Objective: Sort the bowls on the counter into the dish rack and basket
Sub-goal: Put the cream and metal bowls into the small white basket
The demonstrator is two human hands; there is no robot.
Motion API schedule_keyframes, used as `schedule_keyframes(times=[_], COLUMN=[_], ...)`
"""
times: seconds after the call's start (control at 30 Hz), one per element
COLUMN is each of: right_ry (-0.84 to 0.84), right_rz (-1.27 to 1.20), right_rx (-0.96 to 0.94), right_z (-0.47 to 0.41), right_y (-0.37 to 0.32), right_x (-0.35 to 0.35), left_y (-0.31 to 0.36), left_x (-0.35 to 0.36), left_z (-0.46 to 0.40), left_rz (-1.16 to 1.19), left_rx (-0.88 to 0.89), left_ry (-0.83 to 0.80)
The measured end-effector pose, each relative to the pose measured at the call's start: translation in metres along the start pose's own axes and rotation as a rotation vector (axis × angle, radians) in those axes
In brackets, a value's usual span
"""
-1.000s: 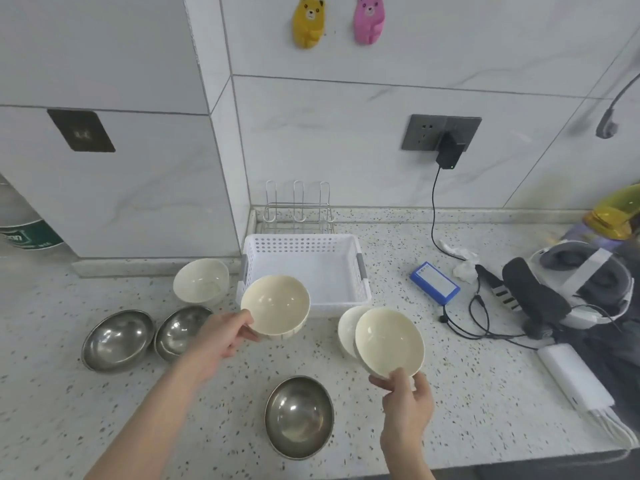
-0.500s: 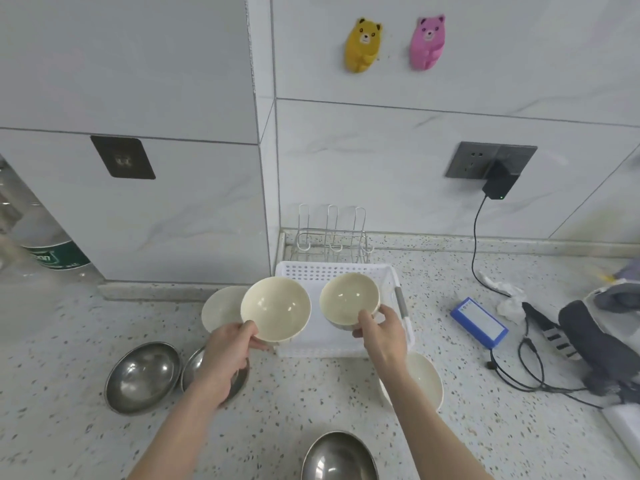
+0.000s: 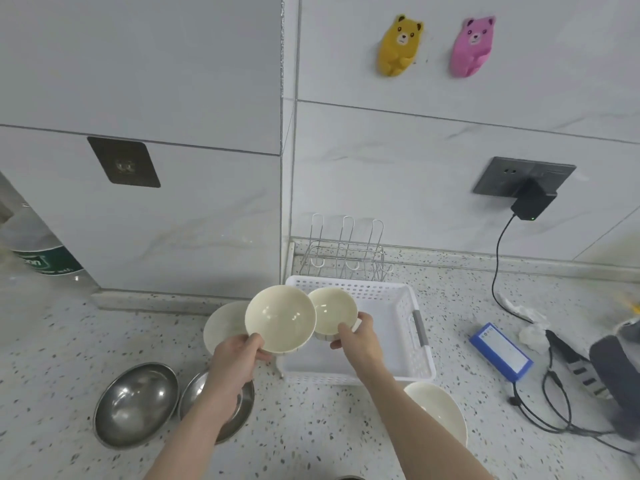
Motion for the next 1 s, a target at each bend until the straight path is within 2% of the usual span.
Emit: schedule_keyframes(times=[0.23, 0.47, 0.6, 0.83, 1.0], right_ry=[-0.158, -0.197, -0.153, 0.082, -0.011], right_rz=[-0.063, -0.047, -0.041, -0.083, -0.09], right_rx=[0.047, 0.028, 0.057, 0.038, -0.005], right_z=[-0.007, -0.01, -0.012, -0.01, -0.004], right_y=[0.013, 0.016, 0.02, 0.019, 0.013], right_x=[0.018, 0.021, 0.019, -0.004, 0.001], left_y=[-0.004, 0.006, 0.009, 0.016, 0.018], left_x=[0.012, 0.028, 0.033, 0.041, 0.046], left_z=[-0.013, -0.015, -0.016, -0.02, -0.023], left_rz=[0.0, 0.11, 0.076, 0.021, 0.008], left_rx=[-0.009, -0.01, -0.008, 0.018, 0.023], left_ry=[-0.078, -0.097, -0.09, -0.071, -0.072])
Point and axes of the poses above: each hand's wrist, its own z-axis away from the middle knuckle, its own x-axis out of the palm, y = z × x, the point moved 9 cm from there along -z, towards the middle knuckle, and after that the axes turned 7 degrees about -z, right-handed, at the moved point
